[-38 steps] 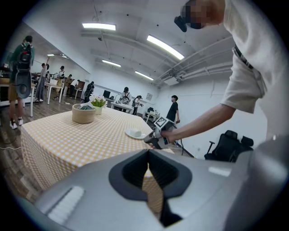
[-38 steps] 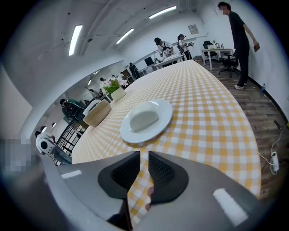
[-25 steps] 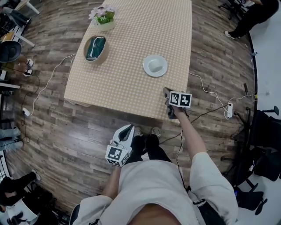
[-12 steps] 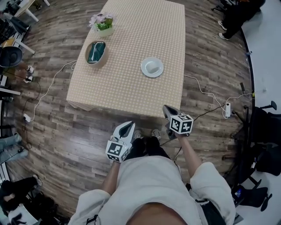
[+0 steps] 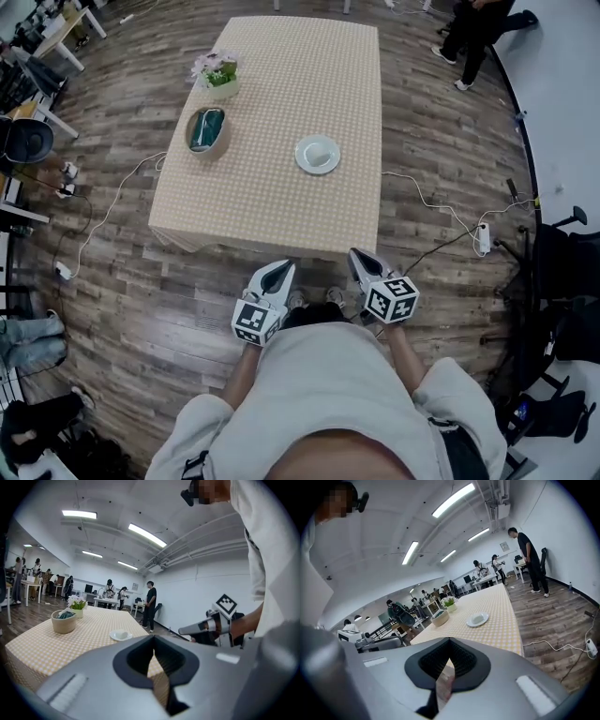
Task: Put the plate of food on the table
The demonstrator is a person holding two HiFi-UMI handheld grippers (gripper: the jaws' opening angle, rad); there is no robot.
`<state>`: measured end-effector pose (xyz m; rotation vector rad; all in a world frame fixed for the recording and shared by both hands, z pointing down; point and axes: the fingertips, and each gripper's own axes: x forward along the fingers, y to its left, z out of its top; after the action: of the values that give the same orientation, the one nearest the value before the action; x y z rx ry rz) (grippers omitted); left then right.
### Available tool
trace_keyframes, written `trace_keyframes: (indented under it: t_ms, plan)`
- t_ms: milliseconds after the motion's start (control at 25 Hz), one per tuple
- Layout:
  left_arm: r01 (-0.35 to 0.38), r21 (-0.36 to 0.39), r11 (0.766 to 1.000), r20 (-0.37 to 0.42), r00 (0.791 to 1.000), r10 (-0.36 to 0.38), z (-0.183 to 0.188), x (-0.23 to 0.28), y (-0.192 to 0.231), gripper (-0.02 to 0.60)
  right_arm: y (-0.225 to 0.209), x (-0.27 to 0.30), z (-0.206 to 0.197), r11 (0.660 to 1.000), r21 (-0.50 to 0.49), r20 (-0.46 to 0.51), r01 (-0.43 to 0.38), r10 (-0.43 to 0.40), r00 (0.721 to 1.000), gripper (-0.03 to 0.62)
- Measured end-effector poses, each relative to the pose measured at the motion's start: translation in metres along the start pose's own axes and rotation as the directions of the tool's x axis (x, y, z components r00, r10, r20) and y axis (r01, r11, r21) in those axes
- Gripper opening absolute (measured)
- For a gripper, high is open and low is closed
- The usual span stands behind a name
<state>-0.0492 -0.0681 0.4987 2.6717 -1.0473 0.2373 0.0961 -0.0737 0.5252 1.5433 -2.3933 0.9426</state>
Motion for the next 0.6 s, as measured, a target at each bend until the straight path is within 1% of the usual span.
trace_keyframes:
  t_ms: [200, 360, 600]
  plan:
    - [0.023, 0.018, 1.000, 0.025, 0.999, -0.024, 0.010, -0.006, -0.010, 0.010, 0.021, -0.024, 0.015, 0.998, -0.054, 0.069, -0.009, 0.013, 0.998, -0.002]
    - [0.054, 0.039, 0.998, 0.049, 0.997, -0.056, 0.019, -0.011, -0.017, 0.010, 0.035, -0.034, 0.022, 0.996, -0.088, 0.111, 0.004, 0.006, 0.994, -0.002]
    - [0.099, 0.052, 0.994, 0.059, 0.993, -0.102, 0.018, -0.021, -0.024, 0.010, 0.054, -0.044, 0.015, 0.993, -0.110, 0.152, 0.033, -0.016, 0.988, -0.002]
